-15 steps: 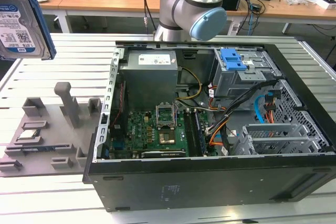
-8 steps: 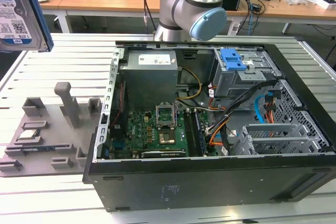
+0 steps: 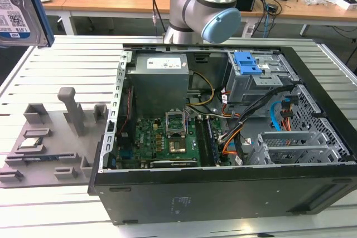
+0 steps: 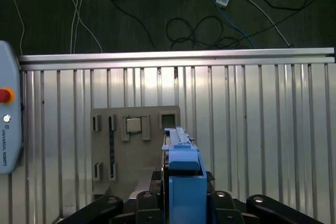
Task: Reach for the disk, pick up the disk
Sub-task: 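Pick up the disk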
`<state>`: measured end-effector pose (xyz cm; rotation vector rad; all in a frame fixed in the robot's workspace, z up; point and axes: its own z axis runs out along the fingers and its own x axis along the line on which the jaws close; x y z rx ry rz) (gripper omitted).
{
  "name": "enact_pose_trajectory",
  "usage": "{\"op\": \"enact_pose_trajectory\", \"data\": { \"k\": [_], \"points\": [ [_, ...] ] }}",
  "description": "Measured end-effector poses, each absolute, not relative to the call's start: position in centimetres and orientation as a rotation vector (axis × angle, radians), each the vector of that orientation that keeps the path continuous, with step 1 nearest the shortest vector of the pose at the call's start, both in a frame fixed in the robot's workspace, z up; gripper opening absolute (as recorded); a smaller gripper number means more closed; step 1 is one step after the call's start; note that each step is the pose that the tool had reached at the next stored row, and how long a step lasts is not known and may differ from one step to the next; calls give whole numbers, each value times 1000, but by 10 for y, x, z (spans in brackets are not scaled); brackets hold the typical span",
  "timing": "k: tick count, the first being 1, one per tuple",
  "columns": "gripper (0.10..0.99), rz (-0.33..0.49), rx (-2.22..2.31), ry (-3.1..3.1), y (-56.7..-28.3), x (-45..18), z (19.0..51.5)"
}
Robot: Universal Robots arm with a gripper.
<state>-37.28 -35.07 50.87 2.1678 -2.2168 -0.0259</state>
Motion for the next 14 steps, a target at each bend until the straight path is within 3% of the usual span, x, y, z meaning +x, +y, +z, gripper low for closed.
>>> {"op": "enact_pose_trajectory", "data": {
  "k": [14],
  "points": [
    [365,-27,2167,-2216,-349,-372,540]
  ]
}}
